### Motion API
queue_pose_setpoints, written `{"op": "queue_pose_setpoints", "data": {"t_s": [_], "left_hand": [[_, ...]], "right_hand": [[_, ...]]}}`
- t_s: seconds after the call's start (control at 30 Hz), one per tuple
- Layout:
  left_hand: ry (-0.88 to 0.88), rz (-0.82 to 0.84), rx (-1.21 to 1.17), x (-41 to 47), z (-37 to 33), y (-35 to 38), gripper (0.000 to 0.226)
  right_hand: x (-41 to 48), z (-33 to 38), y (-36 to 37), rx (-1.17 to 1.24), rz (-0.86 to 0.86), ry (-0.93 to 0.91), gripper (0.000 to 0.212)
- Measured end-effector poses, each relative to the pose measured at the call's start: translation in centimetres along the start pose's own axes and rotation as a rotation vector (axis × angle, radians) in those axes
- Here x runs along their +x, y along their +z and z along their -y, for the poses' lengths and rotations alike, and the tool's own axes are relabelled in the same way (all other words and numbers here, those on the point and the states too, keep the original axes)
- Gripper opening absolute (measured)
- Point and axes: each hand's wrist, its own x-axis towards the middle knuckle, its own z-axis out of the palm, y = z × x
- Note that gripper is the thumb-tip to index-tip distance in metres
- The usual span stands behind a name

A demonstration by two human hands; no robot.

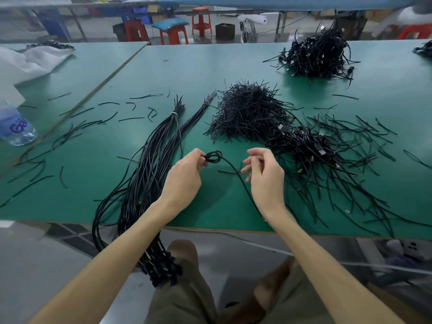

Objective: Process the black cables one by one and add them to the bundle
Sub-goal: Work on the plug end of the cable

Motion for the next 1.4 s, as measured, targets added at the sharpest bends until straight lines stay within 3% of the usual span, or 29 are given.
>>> {"op": "queue_pose_setpoints", "data": {"t_s": [0.1,0.27,0.37,0.5,0.73,0.87,1.07,1.2,1.4], "left_hand": [[-0.145,-0.002,-0.167,0.6,0.5,0.0,0.023],[-0.14,-0.011,-0.275,0.5,0.5,-0.1,0.032],[-0.137,0.0,-0.274,0.5,0.6,0.2,0.032],[-0.149,0.014,-0.253,0.5,0.8,0.3,0.03],[-0.091,0.04,0.059,0.2,0.3,0.7,0.025],[0.019,0.077,0.278,-0.1,-0.3,1.1,0.018],[0.054,0.077,0.25,-0.3,-1.0,1.0,0.029],[0.058,0.086,0.244,-0.4,-1.0,1.0,0.025],[0.081,0.08,0.256,-0.6,-0.9,1.0,0.019]], "right_hand": [[0.1,-0.1,0.4,-0.209,0.043,-0.046,0.022],[-0.1,-0.6,1.0,-0.54,0.178,-0.114,0.019],[-0.2,-0.5,1.0,-0.543,0.158,-0.082,0.005],[-0.2,-0.7,1.3,-0.632,0.154,-0.108,0.007],[-0.6,-0.1,1.7,-0.53,0.094,-0.254,0.003],[-0.5,0.2,1.4,-0.379,0.16,-0.168,0.006],[-0.2,0.3,0.9,-0.252,0.148,-0.023,0.013],[-0.5,0.3,1.0,-0.268,0.169,-0.085,0.025],[-0.6,0.4,0.4,-0.013,0.126,-0.047,0.032]]}}
